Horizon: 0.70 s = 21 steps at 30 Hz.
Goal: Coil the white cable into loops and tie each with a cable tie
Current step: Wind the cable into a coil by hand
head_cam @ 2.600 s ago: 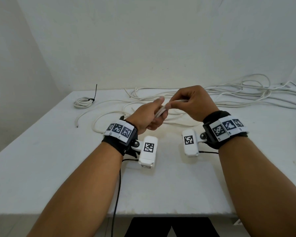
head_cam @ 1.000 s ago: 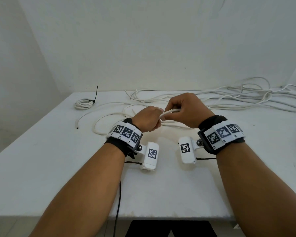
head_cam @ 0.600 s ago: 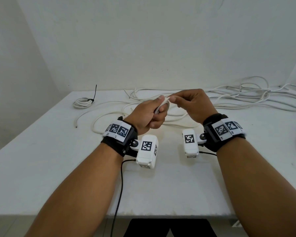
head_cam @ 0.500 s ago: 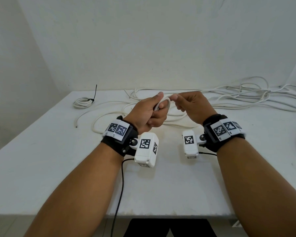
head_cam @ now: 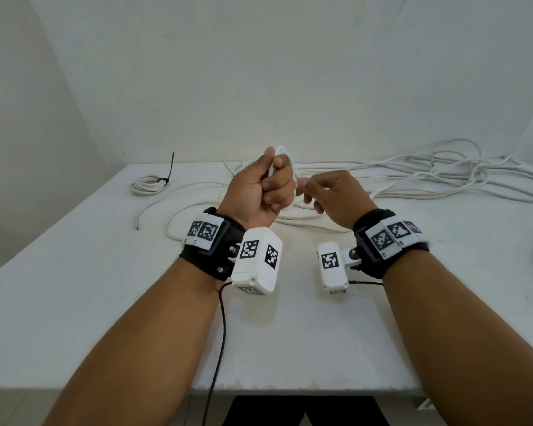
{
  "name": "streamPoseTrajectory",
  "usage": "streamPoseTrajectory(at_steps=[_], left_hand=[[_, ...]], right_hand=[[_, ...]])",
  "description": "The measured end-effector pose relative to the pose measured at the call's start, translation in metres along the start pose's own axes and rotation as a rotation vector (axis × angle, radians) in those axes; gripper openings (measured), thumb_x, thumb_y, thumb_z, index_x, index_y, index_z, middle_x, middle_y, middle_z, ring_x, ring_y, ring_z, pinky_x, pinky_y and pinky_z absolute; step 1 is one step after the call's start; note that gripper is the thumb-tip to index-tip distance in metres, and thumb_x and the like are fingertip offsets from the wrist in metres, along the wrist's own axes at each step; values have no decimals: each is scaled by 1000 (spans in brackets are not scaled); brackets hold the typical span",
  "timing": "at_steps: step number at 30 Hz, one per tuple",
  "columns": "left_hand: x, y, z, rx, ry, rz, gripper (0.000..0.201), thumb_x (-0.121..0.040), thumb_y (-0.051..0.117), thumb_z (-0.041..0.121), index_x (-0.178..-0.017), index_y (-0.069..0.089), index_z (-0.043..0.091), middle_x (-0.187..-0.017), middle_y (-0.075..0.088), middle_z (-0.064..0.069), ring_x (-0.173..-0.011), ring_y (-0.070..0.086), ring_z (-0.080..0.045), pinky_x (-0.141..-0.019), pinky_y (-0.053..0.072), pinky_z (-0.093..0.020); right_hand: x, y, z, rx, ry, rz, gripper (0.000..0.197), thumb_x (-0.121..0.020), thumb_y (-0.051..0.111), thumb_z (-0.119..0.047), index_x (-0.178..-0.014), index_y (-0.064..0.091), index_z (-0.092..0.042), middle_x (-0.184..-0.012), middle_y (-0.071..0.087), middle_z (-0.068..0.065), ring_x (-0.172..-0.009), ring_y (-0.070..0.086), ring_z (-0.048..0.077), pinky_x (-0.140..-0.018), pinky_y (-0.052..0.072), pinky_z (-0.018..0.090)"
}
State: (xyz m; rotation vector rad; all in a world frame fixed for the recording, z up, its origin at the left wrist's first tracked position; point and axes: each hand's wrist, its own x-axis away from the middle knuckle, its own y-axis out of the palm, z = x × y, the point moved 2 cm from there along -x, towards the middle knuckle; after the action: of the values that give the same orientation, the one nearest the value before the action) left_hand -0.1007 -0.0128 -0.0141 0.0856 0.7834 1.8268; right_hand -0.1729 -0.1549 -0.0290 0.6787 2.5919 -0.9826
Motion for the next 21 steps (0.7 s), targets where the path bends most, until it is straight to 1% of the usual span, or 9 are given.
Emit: streamPoseTrajectory(at_steps=[2,5,7,9,11,13,16,19,21], left_hand=[[-2,-2,0,29,74,103,35,-105,25,30,-83,47,14,-48,35,8,-37,31,-5,-40,31,-19],[-6,-10,-1,66,164,239,28,-104,27,19,-93,51,9,-56,42,5,-46,38,-9,-48,35,-21],[-7,-18,0,-13,195,348,24,-103,28,13,-93,50,11,-58,45,4,-50,41,-10,-52,36,-22],[-7,-26,2,-282,207,481,22,-103,29,9,-91,47,13,-60,44,3,-52,41,-11,-54,35,-22],[-4,-33,4,-668,182,570,18,-102,33,11,-89,45,14,-63,43,2,-54,40,-13,-54,35,-22],[-1,-35,5,-914,58,572,13,-101,39,16,-91,45,12,-65,45,2,-56,41,-14,-57,35,-25],[1,-35,3,-1101,-158,489,13,-99,42,18,-89,47,10,-67,48,0,-54,44,-11,-52,37,-19],[-1,-31,-2,-1396,-290,348,29,-101,39,17,-73,45,21,-70,46,4,-56,43,-5,-51,35,-14],[-1,-28,-6,-1465,-361,258,33,-101,36,17,-70,49,16,-67,53,-4,-53,46,-12,-51,37,-18]], right_hand=[[3,10,-8,113,48,-148,44,-100,52,-40,-61,65,-25,-44,55,-12,-40,44,3,-52,39,19],[7,23,-12,261,137,-351,49,-96,52,-49,-61,66,-18,-47,56,-7,-45,47,9,-60,44,28],[11,28,-15,348,133,-444,53,-95,53,-52,-58,61,-14,-45,53,-9,-45,46,8,-61,43,28],[15,29,-20,369,94,-518,45,-95,55,-47,-64,64,-16,-51,57,-10,-48,48,8,-63,44,28],[17,28,-25,365,53,-547,25,-93,59,-42,-88,76,-23,-69,67,-3,-62,57,15,-71,50,32],[15,24,-28,359,-9,-484,19,-92,63,-38,-100,77,-29,-82,72,2,-73,63,21,-72,52,35],[11,14,-27,280,-49,-312,11,-86,71,-32,-85,76,-23,-67,65,-3,-57,52,10,-56,43,25],[9,7,-22,196,-52,-199,14,-74,83,-30,-72,72,-20,-65,66,-1,-54,51,7,-54,42,22],[8,5,-19,186,-79,-147,19,-70,86,-32,-70,71,-20,-65,66,-4,-56,53,6,-56,44,24]])
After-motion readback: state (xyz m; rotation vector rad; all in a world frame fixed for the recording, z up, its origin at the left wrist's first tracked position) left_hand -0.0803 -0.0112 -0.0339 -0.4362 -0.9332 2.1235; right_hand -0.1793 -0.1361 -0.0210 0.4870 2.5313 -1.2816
